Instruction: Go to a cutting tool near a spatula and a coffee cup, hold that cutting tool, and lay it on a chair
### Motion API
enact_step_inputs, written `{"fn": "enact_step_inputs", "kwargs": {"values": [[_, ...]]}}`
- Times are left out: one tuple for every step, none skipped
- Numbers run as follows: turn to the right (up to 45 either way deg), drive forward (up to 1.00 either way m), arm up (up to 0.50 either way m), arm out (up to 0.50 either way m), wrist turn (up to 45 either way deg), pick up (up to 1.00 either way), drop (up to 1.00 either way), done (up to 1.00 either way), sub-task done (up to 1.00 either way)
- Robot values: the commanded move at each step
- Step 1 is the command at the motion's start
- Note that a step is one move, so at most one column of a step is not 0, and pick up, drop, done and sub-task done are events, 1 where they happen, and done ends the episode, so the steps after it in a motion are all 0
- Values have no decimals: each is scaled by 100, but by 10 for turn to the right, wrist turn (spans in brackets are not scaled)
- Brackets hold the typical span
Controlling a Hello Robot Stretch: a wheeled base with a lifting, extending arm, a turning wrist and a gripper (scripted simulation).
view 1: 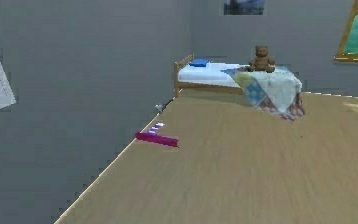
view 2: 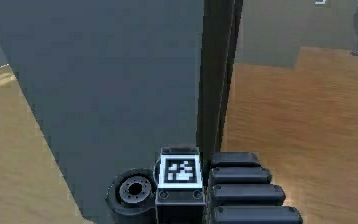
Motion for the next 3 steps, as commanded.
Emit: {"fn": "enact_step_inputs", "kwargs": {"values": [[180, 0, 0, 0, 0, 0, 0, 0, 0], [0, 100, 0, 0, 0, 0, 0, 0, 0], [210, 0, 0, 0, 0, 0, 0, 0, 0]]}}
